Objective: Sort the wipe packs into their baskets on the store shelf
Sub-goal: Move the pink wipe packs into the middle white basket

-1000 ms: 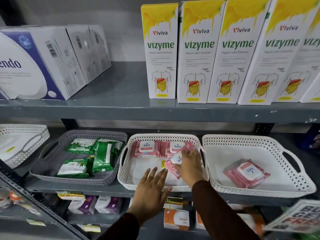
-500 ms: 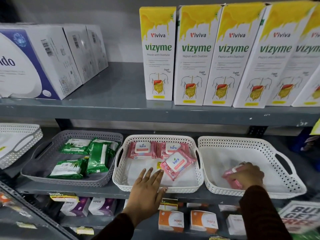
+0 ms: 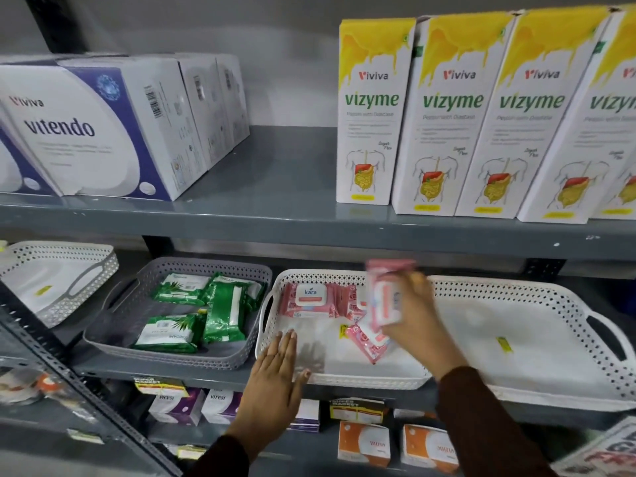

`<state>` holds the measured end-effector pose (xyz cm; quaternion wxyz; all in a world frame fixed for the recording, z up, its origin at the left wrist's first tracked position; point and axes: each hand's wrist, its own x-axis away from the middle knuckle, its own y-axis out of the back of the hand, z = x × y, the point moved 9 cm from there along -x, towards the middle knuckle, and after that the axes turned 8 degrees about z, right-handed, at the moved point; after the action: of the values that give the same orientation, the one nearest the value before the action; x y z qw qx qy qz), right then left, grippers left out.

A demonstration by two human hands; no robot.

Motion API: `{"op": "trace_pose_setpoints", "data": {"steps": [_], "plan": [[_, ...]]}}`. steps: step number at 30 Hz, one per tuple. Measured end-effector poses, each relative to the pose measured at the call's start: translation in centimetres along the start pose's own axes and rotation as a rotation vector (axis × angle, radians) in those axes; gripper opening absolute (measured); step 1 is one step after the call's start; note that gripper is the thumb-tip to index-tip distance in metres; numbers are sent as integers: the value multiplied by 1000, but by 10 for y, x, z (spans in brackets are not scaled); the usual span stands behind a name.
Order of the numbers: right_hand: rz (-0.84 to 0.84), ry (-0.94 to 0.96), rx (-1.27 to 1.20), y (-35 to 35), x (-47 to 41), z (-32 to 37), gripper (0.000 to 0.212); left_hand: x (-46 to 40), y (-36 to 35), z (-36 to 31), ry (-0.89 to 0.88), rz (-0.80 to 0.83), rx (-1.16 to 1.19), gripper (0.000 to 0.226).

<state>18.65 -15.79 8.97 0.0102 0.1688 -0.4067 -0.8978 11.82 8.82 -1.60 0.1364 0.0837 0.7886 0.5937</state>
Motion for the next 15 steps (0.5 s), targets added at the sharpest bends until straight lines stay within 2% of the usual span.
{"op": "trace_pose_setpoints", "data": {"steps": [2, 5, 8, 10, 12, 15], "plan": [[238, 144, 135, -60, -11, 35, 85, 1, -3, 2, 3, 24, 10, 68], [490, 316, 278, -125, -12, 55, 79, 1, -2, 3, -3, 43, 7, 66], [659, 235, 257, -153, -10, 40, 76, -1, 5, -1, -47, 23, 11, 58], [614, 134, 101, -143, -11, 27, 81, -7, 15, 1, -51, -18, 97, 43], [487, 38, -16, -114, -14, 5, 80, -19, 28, 8, -5, -42, 202, 27], [303, -94, 54, -65, -15, -39, 69, -48, 34, 17, 45, -8, 246, 25]]}}
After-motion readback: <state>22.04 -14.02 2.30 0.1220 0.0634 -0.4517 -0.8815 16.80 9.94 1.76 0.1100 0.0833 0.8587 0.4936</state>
